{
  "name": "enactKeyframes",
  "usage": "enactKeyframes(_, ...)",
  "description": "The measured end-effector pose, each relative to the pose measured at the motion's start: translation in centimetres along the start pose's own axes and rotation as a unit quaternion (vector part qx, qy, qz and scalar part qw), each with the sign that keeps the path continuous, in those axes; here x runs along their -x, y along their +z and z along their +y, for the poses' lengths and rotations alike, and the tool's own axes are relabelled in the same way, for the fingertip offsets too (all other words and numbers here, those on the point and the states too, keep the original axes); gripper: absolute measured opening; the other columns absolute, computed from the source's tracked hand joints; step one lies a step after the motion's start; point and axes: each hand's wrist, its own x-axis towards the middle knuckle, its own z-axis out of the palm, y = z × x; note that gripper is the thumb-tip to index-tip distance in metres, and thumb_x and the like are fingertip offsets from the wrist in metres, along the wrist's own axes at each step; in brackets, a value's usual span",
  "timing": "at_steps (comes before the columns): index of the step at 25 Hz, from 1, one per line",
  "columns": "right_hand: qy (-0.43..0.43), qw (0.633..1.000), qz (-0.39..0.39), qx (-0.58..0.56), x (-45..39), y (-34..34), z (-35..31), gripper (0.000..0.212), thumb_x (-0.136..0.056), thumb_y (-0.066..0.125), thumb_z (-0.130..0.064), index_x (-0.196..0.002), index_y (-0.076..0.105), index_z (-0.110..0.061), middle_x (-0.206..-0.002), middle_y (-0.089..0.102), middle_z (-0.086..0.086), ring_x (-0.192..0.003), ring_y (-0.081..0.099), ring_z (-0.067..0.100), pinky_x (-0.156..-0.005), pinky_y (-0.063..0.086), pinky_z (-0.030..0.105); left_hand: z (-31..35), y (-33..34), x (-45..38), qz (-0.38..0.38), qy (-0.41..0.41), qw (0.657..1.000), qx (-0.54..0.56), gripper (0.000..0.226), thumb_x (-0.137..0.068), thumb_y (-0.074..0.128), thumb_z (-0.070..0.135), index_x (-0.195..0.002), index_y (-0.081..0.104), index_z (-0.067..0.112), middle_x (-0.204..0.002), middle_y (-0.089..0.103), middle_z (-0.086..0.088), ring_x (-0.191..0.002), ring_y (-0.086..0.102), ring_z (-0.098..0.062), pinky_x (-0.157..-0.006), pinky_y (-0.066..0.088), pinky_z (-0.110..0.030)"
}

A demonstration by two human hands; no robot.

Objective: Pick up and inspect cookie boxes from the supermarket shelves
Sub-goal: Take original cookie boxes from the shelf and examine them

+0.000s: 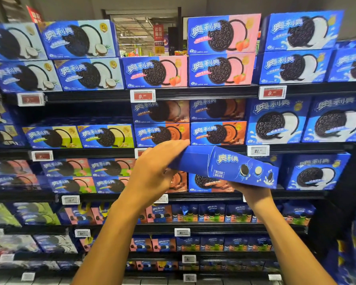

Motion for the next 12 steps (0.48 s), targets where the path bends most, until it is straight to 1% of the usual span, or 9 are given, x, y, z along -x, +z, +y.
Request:
enactKeyframes(1, 0.004, 1.0, 0.004, 0.008, 0.0, 0.0, -0.1, 0.038, -0.081, 0.074, 0.01, -0.106, 0.058, -0.014, -0.108, 0.066, -0.005, -0.094, 0.063, 0.014, -0.086, 0.046, 0.039, -0.4, 0.0, 0.1, 0.0, -0.007, 1.0, 0.005, 0.064, -0.073, 0.067, -0.004, -0.134, 0.057, 0.012, -0.131, 0.062, 0.003, -0.123, 0.055, -0.017, -0.098, 0.048, -0.037)
enactKeyframes(2, 0.007, 1.0, 0.002, 0.006, 0.1, -0.1, -0.4, 0.036, -0.081, 0.073, 0.012, -0.099, 0.06, -0.016, -0.097, 0.071, -0.009, -0.084, 0.067, 0.007, -0.084, 0.048, 0.04, -1.0, 0.1, 0.3, 0.0, -0.023, 1.0, 0.015, 0.068, -0.073, 0.068, -0.006, -0.135, 0.056, 0.017, -0.13, 0.06, 0.009, -0.121, 0.055, -0.014, -0.1, 0.046, -0.03)
enactKeyframes(4, 0.009, 0.999, -0.016, -0.027, -0.1, -0.6, -1.2, 0.038, -0.082, 0.066, 0.019, -0.093, 0.061, -0.017, -0.077, 0.074, -0.017, -0.07, 0.069, -0.003, -0.074, 0.055, 0.034, -2.4, 0.3, 0.7, -0.005, -0.087, 0.995, 0.044, 0.077, -0.074, 0.07, -0.01, -0.134, 0.051, 0.034, -0.126, 0.056, 0.026, -0.115, 0.057, -0.005, -0.097, 0.045, -0.021)
enactKeyframes(5, -0.011, 0.999, -0.032, -0.026, -0.3, -1.0, -1.4, 0.039, -0.084, 0.062, 0.022, -0.094, 0.062, -0.015, -0.075, 0.075, -0.017, -0.068, 0.069, -0.003, -0.068, 0.057, 0.028, -3.2, 0.4, 1.0, -0.012, -0.127, 0.99, 0.065, 0.077, -0.077, 0.072, -0.008, -0.132, 0.048, 0.04, -0.124, 0.055, 0.035, -0.112, 0.057, 0.0, -0.094, 0.046, -0.02)
enactKeyframes(6, -0.037, 0.998, -0.051, -0.016, -0.4, -1.3, -1.9, 0.037, -0.084, 0.063, 0.021, -0.098, 0.065, -0.014, -0.078, 0.076, -0.016, -0.07, 0.07, -0.002, -0.064, 0.057, 0.022, -4.0, 0.5, 1.3, -0.011, -0.162, 0.983, 0.089, 0.072, -0.081, 0.074, -0.002, -0.131, 0.048, 0.042, -0.121, 0.055, 0.04, -0.111, 0.058, 0.003, -0.091, 0.048, -0.019)
enactKeyframes(7, -0.067, 0.995, -0.074, 0.026, -0.2, -1.6, -2.6, 0.037, -0.083, 0.07, 0.015, -0.101, 0.068, -0.017, -0.085, 0.077, -0.017, -0.075, 0.07, -0.002, -0.064, 0.055, 0.017, -4.9, 0.7, 1.8, 0.002, -0.197, 0.974, 0.112, 0.065, -0.082, 0.077, 0.006, -0.129, 0.05, 0.042, -0.119, 0.057, 0.04, -0.11, 0.058, 0.004, -0.089, 0.049, -0.019)
enactKeyframes(8, -0.089, 0.989, -0.099, 0.058, 0.0, -1.6, -3.0, 0.041, -0.08, 0.077, 0.007, -0.106, 0.07, -0.024, -0.095, 0.077, -0.016, -0.082, 0.07, -0.002, -0.066, 0.054, 0.015, -5.7, 1.0, 2.2, 0.019, -0.234, 0.963, 0.13, 0.058, -0.082, 0.078, 0.011, -0.126, 0.054, 0.039, -0.115, 0.061, 0.035, -0.108, 0.06, 0.003, -0.087, 0.05, -0.021)
enactKeyframes(10, -0.107, 0.984, -0.127, 0.059, 0.3, -1.5, -4.1, 0.053, -0.078, 0.082, 0.0, -0.11, 0.069, -0.04, -0.111, 0.072, -0.012, -0.097, 0.068, -0.001, -0.074, 0.054, 0.015, -7.0, 1.9, 2.9, 0.053, -0.294, 0.942, 0.152, 0.049, -0.078, 0.08, 0.006, -0.118, 0.063, 0.029, -0.105, 0.068, 0.027, -0.1, 0.064, 0.002, -0.082, 0.054, -0.024)
enactKeyframes(12, -0.135, 0.981, -0.132, 0.039, 0.4, -1.1, -4.8, 0.059, -0.078, 0.082, 0.002, -0.111, 0.067, -0.044, -0.119, 0.064, -0.005, -0.102, 0.066, 0.001, -0.078, 0.053, 0.014, -7.5, 2.5, 3.2, 0.073, -0.32, 0.928, 0.174, 0.048, -0.074, 0.08, -0.005, -0.106, 0.066, 0.027, -0.092, 0.07, 0.028, -0.088, 0.066, 0.009, -0.075, 0.056, -0.02)
